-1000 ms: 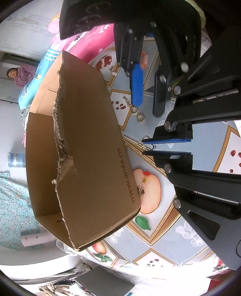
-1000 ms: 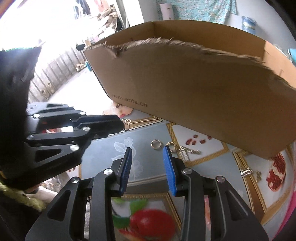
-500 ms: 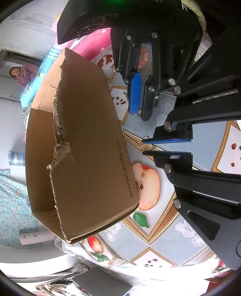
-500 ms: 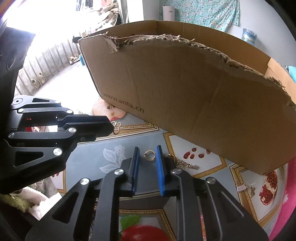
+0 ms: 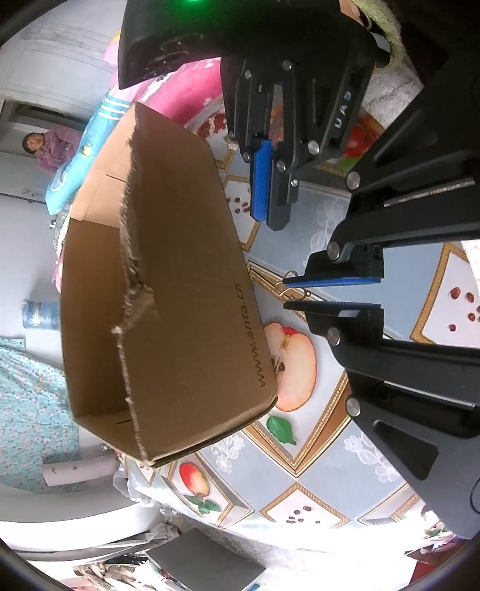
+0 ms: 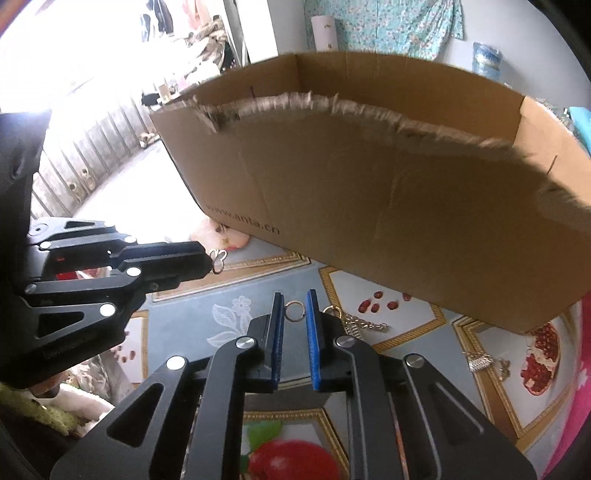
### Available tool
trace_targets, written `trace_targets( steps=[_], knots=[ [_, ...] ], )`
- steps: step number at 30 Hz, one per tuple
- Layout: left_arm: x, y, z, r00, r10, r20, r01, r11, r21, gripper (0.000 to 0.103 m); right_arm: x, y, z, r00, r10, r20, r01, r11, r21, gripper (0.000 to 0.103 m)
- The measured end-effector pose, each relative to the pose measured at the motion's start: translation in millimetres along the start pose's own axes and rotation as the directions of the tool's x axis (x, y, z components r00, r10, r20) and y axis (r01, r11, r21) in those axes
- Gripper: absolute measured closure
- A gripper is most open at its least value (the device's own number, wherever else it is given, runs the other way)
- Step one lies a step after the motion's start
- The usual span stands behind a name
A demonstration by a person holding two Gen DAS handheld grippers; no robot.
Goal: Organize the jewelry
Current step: 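Open the left gripper over the box to drop the charm while the right gripper holds the ring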
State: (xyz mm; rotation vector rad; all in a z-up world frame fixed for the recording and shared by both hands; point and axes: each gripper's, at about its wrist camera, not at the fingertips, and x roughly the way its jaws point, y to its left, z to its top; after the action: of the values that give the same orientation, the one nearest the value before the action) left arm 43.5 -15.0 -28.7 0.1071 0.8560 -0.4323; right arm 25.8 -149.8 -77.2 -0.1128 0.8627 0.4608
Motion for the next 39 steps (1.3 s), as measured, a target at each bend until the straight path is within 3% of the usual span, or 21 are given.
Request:
trace_targets(
  steps=[7, 11, 14, 17, 20, 22, 26, 30, 33, 36, 39],
  knots=[
    [-36.7, -17.6, 17.4, 0.996, -0.037, 0.083, 0.034, 0.998, 0.047, 0.097, -63.1, -2.7, 7.2, 0.991, 0.009, 0.131, -0.005, 0.999, -0.032, 0.091],
    [-58.9, -24.9, 47.8, 0.982, -0.108, 0.154, 0.095, 0.991, 0.09, 0.097, -102.2, -17.6, 33.1, 0.973, 0.015, 0.231, -0.01, 1.0, -0.024, 0.091],
    [-58.1, -24.2, 81.3, 0.975, -0.155, 0.157, 0.14, 0.984, 0.106, 0.097, -107.5, -39.7, 63.2, 0.969, 0.018, 0.247, -0.016, 1.0, -0.007, 0.091],
    [-27.0, -15.3, 127.7, 0.971, -0.233, 0.049, 0.23, 0.971, 0.066, 0.097, -86.1, -65.0, 99.5, 0.983, 0.071, 0.168, -0.08, 0.996, 0.045, 0.091],
    [16.8, -5.7, 158.8, 0.961, -0.258, -0.101, 0.259, 0.966, 0.0, 0.097, -46.1, -98.7, 130.8, 0.992, 0.127, -0.002, -0.126, 0.98, 0.154, 0.091],
    [54.0, 0.5, 174.6, 0.938, -0.269, -0.217, 0.264, 0.963, -0.056, 0.097, -20.1, -119.0, 143.2, 0.985, 0.136, -0.107, -0.113, 0.974, 0.197, 0.091],
    [119.1, 13.4, 190.1, 0.86, -0.319, -0.397, 0.265, 0.946, -0.186, 0.097, 26.0, -140.9, 154.9, 0.962, 0.116, -0.249, -0.059, 0.972, 0.226, 0.091],
    [151.9, 17.7, 193.0, 0.807, -0.342, -0.482, 0.241, 0.935, -0.261, 0.097, 52.7, -148.0, 157.3, 0.947, 0.078, -0.313, -0.013, 0.979, 0.203, 0.091],
    [160.8, 18.8, 195.9, 0.802, -0.326, -0.5, 0.208, 0.938, -0.278, 0.096, 57.1, -149.0, 160.9, 0.948, 0.064, -0.312, -0.005, 0.983, 0.186, 0.09],
    [166.4, 17.2, 201.5, 0.801, -0.31, -0.513, 0.186, 0.942, -0.279, 0.078, 58.1, -151.8, 164.8, 0.949, 0.055, -0.309, 0.001, 0.984, 0.177, 0.09],
    [170.8, 17.6, 204.3, 0.802, -0.312, -0.509, 0.18, 0.939, -0.292, 0.077, 59.9, -154.1, 169.3, 0.952, 0.058, -0.302, -0.004, 0.984, 0.178, 0.09]
  ],
)
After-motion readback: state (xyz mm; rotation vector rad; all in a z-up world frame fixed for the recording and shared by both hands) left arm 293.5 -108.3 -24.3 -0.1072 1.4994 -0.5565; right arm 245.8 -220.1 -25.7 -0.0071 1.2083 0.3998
